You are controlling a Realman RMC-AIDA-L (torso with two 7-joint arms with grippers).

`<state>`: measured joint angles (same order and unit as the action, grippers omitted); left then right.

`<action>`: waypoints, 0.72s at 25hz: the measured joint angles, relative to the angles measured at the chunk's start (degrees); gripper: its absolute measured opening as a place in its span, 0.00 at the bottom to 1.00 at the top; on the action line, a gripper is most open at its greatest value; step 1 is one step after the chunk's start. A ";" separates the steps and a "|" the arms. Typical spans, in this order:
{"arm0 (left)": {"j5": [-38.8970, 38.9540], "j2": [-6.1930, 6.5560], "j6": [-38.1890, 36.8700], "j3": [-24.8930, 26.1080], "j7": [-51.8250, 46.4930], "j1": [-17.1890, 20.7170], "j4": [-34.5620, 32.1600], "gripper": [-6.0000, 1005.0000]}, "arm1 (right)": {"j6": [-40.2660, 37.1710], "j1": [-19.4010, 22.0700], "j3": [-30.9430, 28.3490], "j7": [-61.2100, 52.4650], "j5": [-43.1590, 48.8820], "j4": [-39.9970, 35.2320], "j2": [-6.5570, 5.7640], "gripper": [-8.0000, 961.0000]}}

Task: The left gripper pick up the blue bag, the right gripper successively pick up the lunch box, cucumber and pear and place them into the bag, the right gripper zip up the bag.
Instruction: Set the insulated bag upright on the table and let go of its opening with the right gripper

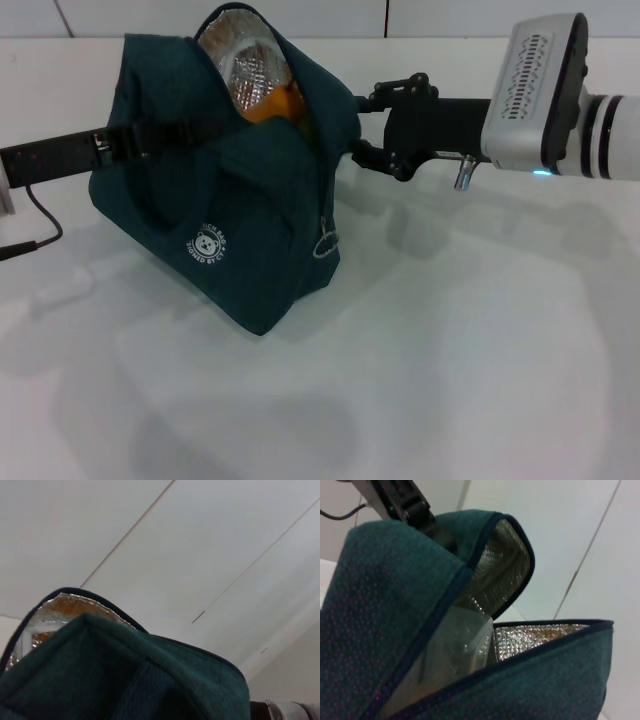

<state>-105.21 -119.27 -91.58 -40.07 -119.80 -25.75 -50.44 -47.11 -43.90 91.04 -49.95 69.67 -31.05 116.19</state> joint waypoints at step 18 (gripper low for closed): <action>0.01 0.08 -0.06 -0.10 0.00 0.13 -0.09 0.07 | 8.83 12.75 8.21 2.83 0.34 -18.15 -0.09 0.11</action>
<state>-105.20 -119.19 -91.65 -40.17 -119.79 -25.61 -50.53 -38.28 -31.15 99.24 -47.12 70.02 -49.21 116.10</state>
